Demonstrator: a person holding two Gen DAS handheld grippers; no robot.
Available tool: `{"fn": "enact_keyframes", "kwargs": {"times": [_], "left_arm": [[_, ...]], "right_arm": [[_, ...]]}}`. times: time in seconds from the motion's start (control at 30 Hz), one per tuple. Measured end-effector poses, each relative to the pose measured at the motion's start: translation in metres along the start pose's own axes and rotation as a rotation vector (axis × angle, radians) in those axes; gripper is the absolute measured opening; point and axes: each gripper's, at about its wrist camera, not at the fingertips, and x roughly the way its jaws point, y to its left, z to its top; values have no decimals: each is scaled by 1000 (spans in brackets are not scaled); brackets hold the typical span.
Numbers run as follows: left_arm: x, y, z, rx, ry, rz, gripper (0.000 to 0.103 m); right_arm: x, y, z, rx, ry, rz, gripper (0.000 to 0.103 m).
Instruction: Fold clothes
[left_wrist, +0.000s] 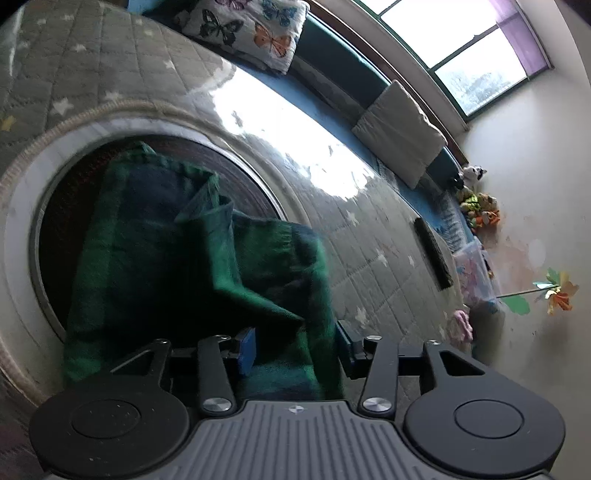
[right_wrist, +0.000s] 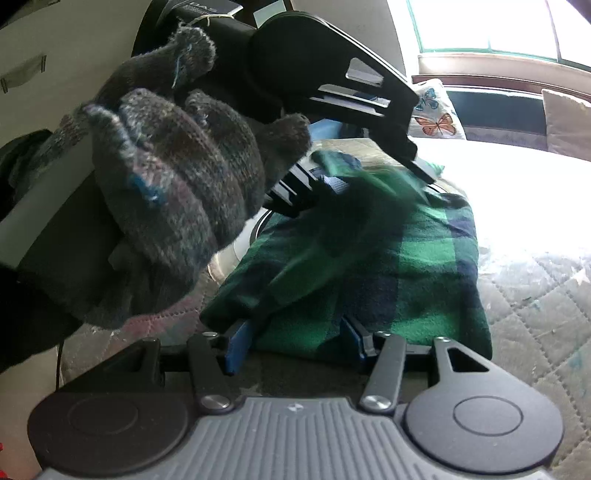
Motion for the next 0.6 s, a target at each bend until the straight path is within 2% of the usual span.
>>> {"fn": "enact_keyframes", "kwargs": {"times": [0.37,0.6], "left_arm": [[0,-3,-7,45,80,-100,52],[-45,8,2,119,24,-155,52]], "right_arm": [[-14,-18,0,85,-29,-25,54],[-43,-33,7,107,-60,-73,54]]}}
